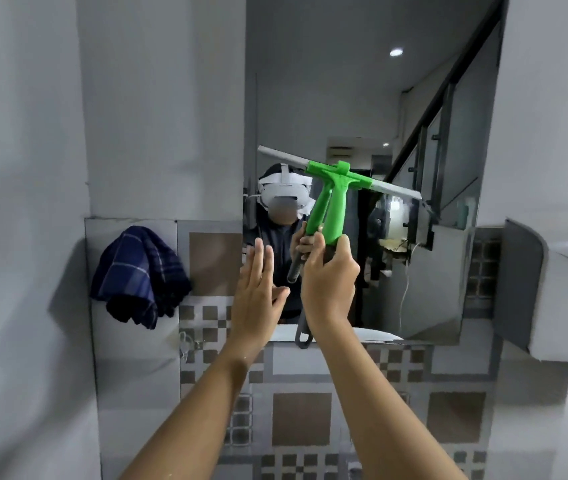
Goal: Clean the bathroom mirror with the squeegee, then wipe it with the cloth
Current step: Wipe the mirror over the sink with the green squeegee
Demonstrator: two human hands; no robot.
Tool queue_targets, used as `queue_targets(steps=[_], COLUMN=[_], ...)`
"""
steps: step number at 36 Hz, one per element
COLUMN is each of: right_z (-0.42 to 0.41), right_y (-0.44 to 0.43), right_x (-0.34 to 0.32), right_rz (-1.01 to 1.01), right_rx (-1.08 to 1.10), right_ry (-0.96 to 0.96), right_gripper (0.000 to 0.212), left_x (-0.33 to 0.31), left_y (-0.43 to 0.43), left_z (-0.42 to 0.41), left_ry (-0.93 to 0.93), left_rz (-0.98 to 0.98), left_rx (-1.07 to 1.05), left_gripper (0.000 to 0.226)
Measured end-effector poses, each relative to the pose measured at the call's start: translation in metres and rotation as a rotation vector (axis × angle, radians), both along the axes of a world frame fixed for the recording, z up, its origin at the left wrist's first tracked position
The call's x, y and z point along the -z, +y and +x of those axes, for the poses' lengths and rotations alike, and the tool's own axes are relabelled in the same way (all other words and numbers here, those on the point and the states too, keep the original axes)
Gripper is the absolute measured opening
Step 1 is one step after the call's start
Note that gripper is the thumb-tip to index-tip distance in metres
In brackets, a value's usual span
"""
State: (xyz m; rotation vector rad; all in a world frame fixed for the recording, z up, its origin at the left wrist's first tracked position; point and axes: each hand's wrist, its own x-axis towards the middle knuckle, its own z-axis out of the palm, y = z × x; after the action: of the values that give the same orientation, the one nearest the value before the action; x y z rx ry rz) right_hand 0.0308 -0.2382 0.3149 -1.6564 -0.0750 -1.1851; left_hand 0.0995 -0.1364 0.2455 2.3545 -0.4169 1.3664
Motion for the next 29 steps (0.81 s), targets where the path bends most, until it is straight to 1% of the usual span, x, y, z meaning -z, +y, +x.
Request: queue_targets(steps=[5, 10, 17, 21, 29], right_z=[0.004, 0.004, 0.012, 0.012, 0.01], right_y=[-0.016, -0.047, -0.089, -0.113, -0.159], right_x=[0.007, 0.008, -0.002, -0.011, -0.036], right_rz=[-0.287, -0.513, -0.791, -0.898, -1.104], right_rx=[0.054, 0.097, 0.206, 0.231, 0.342], right_ry=[0.003, -0.023, -0.067, -0.087, -0.139], right_gripper=[0.037, 0.036, 0.047, 0.043, 0.036], left_x=[0.011, 0.025, 0.034, 0.037, 0.036], left_y=[-0.007, -0.013, -0.026, -0.028, -0.028], left_z=[0.0, -0.002, -0.004, -0.005, -0.004], left_ry=[-0.026, -0.018, -0.002, 0.03, 0.037], left_rz=[-0.08, -0.132, -0.262, -0.3, -0.292], left_rx=[0.006, -0.004, 0.006, 0.008, -0.007], left_gripper=[0.081, 0.083, 0.084, 0.081, 0.082])
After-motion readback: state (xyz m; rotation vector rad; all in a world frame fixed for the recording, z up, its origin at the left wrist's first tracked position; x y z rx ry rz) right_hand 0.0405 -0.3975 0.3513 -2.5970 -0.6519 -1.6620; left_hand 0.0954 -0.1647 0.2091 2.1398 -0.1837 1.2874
